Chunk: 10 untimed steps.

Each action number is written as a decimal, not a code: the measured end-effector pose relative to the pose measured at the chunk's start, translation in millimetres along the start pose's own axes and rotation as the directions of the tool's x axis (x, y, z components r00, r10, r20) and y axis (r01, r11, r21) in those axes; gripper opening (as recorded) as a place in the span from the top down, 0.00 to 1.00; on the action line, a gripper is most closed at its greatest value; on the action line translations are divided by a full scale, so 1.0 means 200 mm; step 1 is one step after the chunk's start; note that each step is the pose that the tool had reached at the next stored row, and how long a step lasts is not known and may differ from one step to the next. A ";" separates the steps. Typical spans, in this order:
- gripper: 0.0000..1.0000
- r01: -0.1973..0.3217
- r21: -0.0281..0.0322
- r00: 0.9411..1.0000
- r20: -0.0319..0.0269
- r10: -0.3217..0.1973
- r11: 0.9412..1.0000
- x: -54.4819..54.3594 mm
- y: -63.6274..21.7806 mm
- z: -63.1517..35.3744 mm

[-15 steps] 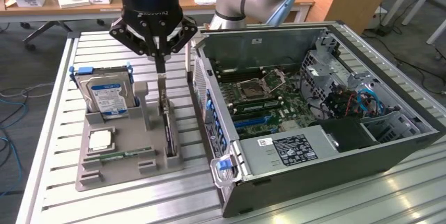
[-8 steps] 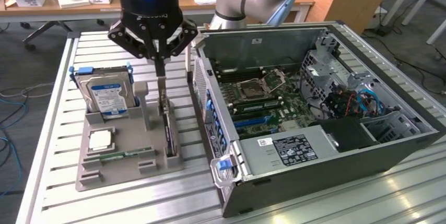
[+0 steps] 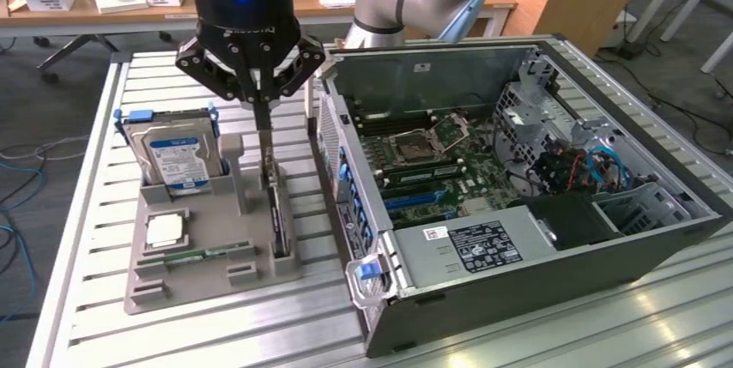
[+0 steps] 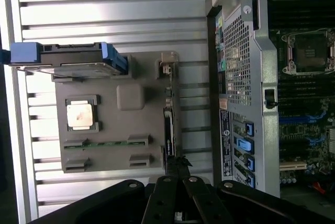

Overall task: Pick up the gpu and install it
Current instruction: 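Reach for the gpu, then pick up the gpu and move the gpu toward the slot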

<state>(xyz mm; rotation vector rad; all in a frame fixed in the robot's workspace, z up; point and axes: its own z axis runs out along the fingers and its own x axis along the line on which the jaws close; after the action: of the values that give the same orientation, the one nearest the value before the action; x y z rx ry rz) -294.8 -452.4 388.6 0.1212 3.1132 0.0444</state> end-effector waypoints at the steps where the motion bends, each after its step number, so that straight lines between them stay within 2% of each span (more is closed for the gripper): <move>1: 0.90 0.000 0.000 1.000 0.000 0.000 1.000 0.00 0.000 0.000; 10: 0.90 0.000 0.000 1.000 0.000 0.000 1.000 0.00 0.000 0.000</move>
<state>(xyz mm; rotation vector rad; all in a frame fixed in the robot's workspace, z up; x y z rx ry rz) -294.8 -452.5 388.6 0.1210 3.1133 0.0444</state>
